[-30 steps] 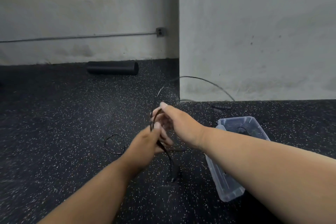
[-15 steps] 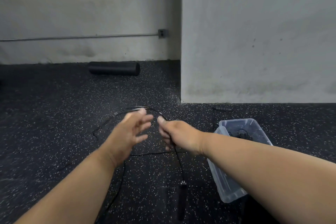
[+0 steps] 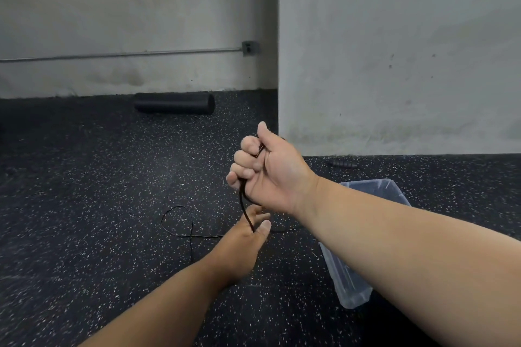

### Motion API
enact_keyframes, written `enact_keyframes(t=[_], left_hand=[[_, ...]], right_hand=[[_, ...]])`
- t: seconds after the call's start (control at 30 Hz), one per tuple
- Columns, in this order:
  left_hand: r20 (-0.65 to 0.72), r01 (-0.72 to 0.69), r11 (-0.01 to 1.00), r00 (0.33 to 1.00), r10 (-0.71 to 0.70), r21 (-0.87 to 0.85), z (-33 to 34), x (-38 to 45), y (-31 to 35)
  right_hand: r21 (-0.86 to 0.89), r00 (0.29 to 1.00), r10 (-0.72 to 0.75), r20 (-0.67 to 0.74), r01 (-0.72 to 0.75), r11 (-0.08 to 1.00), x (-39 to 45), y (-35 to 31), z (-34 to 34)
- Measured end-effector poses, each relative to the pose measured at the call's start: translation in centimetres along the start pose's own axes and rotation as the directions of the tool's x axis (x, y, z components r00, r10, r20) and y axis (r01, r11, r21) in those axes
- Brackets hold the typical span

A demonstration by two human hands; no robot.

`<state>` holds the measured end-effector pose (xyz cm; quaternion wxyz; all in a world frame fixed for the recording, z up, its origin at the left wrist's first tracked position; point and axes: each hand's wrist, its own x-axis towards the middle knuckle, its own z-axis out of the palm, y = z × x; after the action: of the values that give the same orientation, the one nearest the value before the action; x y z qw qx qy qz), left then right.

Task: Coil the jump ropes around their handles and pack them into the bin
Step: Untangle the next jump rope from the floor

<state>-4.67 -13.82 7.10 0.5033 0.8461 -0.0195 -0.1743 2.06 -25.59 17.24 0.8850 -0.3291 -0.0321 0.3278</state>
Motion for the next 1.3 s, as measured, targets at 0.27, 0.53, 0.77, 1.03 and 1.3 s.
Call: enact_keyframes(t=[0.27,0.53,0.77,1.03,1.3], left_hand=[[0.011,0.017,1.000,1.000,-0.017,-0.010,0.5,0.7,-0.3],[-0.179,-0.062,0.973,0.984,0.022,-0.220,-1.5,1.2,1.6],[-0.405,-0.208,0.906,0.913,0.045,-0.369,-5.7,0.7,4.1],[-0.300,-0.149,0.957,0.951,0.070,-0.250,-5.6,0.2,2.8],[-0.130,-0.109,0.979,0.988,0.087,-0.171,-3.6,-0.2,2.4]], right_hand=[[-0.016,0.991,-0.055,-0.124,0.053,0.998,0.2,-0.8,-0.8],[-0.780,0.981,0.024,-0.195,-0.169,0.603,-0.4,-1.4,-6.5],[-0.882,0.896,0.273,-0.350,-0.217,-0.418,-2.1,2.0,-10.7],[-0.984,0.949,-0.271,-0.158,-0.175,-0.039,-1.8,1.0,-7.6],[-0.932,0.950,-0.307,0.059,0.163,0.325,-2.8,1.0,-2.7]])
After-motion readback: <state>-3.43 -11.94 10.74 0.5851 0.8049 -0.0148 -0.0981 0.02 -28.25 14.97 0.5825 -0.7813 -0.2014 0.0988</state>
